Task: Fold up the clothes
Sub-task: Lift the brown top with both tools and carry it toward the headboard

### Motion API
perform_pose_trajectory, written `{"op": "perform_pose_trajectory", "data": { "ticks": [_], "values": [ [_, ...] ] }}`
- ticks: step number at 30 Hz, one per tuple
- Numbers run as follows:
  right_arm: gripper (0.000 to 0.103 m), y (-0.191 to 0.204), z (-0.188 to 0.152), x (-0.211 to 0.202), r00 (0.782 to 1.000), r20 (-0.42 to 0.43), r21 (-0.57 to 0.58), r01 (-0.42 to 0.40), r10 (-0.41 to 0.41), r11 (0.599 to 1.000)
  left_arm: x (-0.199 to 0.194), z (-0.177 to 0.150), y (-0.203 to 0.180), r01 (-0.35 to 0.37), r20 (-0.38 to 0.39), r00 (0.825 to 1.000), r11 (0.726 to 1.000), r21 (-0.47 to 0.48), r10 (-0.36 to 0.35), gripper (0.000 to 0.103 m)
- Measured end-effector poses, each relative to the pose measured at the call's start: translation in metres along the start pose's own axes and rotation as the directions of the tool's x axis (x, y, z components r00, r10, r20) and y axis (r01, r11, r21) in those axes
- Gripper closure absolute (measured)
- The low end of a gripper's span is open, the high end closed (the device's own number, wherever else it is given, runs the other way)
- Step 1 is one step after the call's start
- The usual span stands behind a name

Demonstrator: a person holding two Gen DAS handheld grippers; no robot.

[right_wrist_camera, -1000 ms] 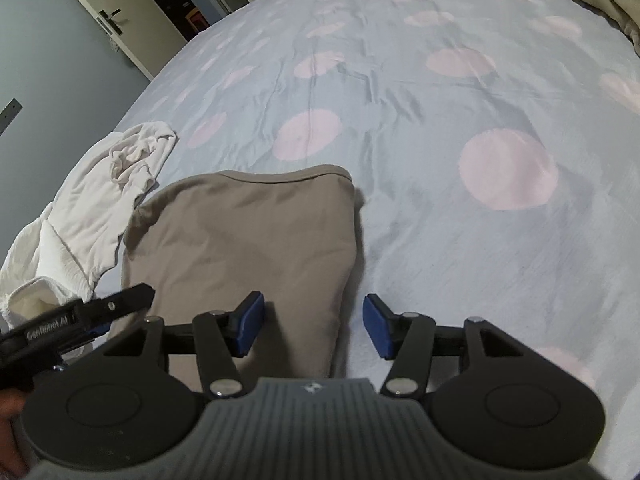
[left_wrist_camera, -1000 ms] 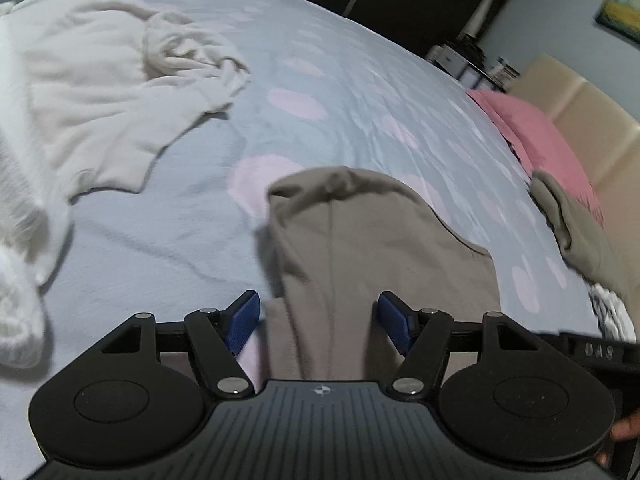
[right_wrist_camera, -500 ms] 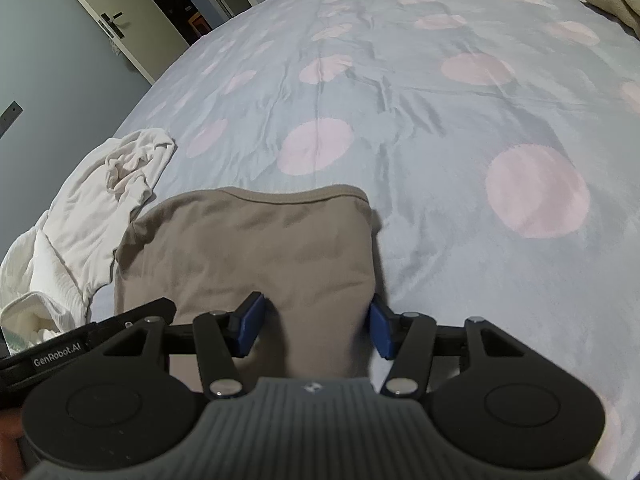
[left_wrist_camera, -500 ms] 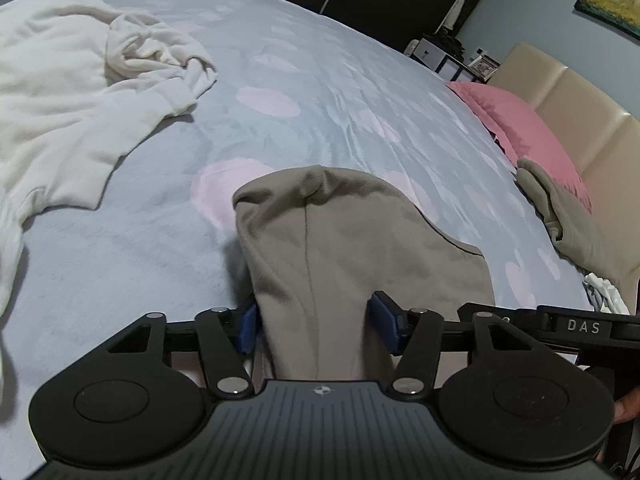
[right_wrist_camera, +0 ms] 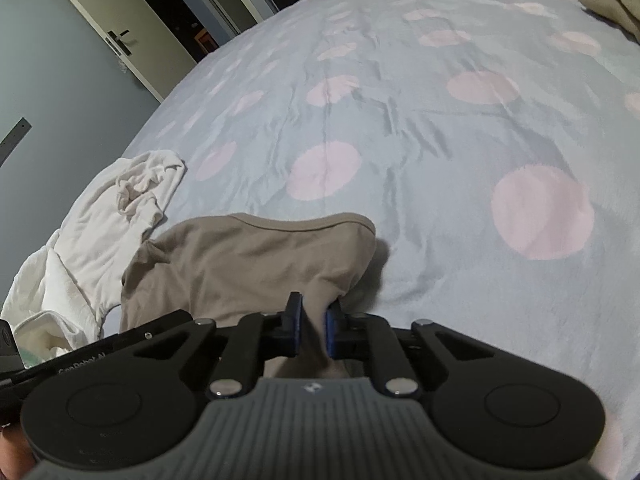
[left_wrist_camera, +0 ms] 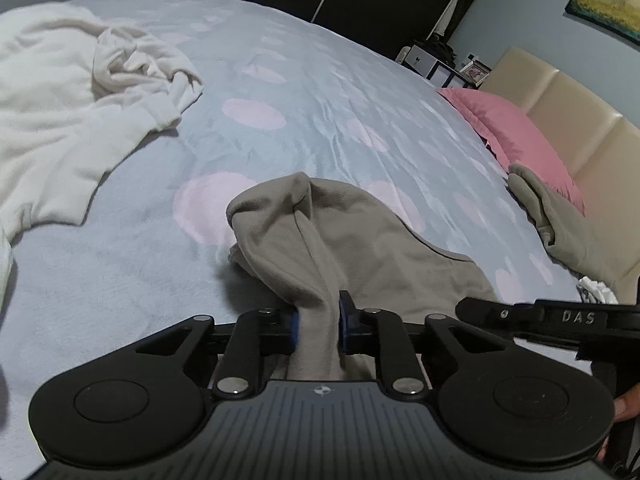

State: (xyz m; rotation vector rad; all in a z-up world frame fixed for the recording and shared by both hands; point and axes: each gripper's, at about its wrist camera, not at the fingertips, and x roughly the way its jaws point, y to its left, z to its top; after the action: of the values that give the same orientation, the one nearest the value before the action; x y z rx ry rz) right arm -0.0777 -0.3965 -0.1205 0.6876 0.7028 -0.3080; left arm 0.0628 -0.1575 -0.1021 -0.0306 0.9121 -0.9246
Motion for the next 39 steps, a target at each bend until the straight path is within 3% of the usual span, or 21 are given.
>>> {"op": "perform_pose_trajectory", "data": {
  "ticks": [14, 26, 32, 39],
  "values": [
    [0.091, 0.016, 0.005, -0.057, 0.988, 0.135, -0.066, -0.06, 0.068, 0.996, -0.054, 0.008, -0.038, 0.009, 0.147, 0.989, 0.997, 0.078, -0.02, 0.09],
    [0.092, 0.007, -0.005, -0.15, 0.949, 0.313, -0.104, -0.007, 0.04, 0.995, -0.087, 0.007, -0.108, 0.113, 0.225, 0.961, 0.971, 0.211, -0.161, 0.09],
    [0.092, -0.013, -0.013, -0.205, 0.922, 0.388, -0.084, 0.037, -0.002, 0.996, -0.09, 0.006, -0.153, 0.202, 0.204, 0.942, 0.936, 0.288, -0.266, 0.09],
    [0.092, -0.058, -0.016, -0.282, 0.9, 0.432, -0.033, 0.075, -0.053, 0.997, -0.086, 0.007, -0.224, 0.333, 0.111, 0.908, 0.855, 0.397, -0.405, 0.091]
  ]
}}
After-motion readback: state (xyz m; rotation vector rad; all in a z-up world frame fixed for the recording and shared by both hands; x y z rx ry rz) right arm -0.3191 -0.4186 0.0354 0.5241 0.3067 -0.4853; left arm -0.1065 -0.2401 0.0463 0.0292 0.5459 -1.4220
